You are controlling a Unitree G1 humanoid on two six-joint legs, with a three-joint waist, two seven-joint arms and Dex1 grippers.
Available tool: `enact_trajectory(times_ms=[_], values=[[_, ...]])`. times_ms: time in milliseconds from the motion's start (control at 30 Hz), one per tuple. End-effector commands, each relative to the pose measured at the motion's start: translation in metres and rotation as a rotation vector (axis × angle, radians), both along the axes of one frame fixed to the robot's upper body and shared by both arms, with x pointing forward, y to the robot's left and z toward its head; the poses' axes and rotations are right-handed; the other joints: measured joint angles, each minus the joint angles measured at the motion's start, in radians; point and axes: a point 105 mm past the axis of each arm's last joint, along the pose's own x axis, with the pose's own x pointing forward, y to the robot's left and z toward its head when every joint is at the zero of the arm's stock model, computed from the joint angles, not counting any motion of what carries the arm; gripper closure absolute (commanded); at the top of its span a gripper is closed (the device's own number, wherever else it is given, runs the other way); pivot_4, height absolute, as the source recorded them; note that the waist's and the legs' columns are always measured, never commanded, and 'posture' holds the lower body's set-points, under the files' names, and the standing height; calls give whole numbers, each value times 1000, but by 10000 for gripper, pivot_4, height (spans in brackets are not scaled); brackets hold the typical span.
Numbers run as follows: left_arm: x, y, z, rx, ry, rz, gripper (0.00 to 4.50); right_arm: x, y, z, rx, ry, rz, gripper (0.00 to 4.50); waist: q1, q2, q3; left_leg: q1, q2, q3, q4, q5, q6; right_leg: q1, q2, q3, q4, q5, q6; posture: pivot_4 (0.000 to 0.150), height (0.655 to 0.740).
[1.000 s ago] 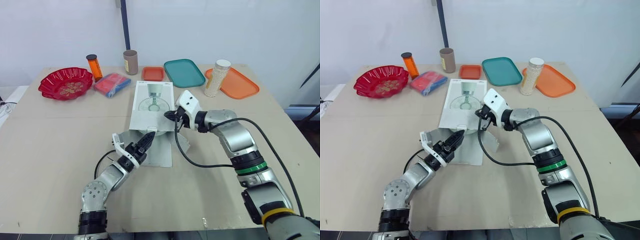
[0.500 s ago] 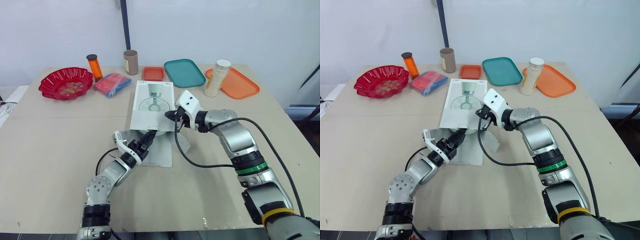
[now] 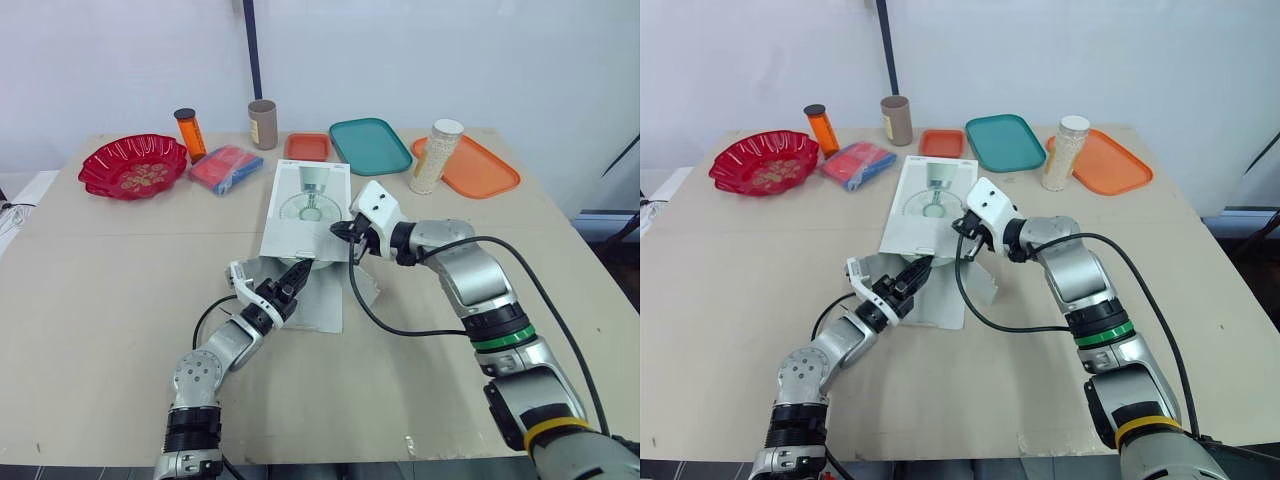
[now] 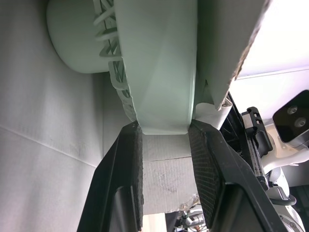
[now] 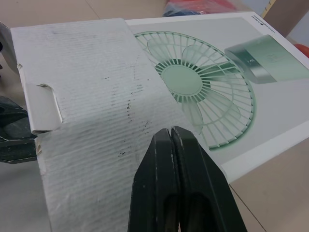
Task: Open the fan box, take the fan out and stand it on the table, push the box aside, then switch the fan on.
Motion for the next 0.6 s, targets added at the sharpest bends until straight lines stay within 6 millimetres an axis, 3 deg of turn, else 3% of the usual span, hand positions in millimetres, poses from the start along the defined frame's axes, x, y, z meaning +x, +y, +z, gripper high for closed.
enact_trajectory(times_ms=[33, 333, 600], values=[[-1, -6, 6, -57, -3, -9, 35711, -1, -4, -8, -20, 18, -18, 45000, 0, 0, 0, 0, 0, 0, 0, 0, 0, 0, 0, 0, 0, 0, 0, 1500, 7400], [-25, -1, 3, -24, -1, -110, 35711, -2, -5, -6, -17, 23, -30, 45000, 0, 0, 0, 0, 0, 0, -1, 0, 0, 0, 0, 0, 0, 0, 0, 1500, 7400], [-66, 16, -5, 24, 34, -201, 35711, -4, -6, -8, -28, 26, -31, 45000, 0, 0, 0, 0, 1, -1, -2, -1, -1, 0, 0, 0, -1, -1, 0, 1500, 7400]])
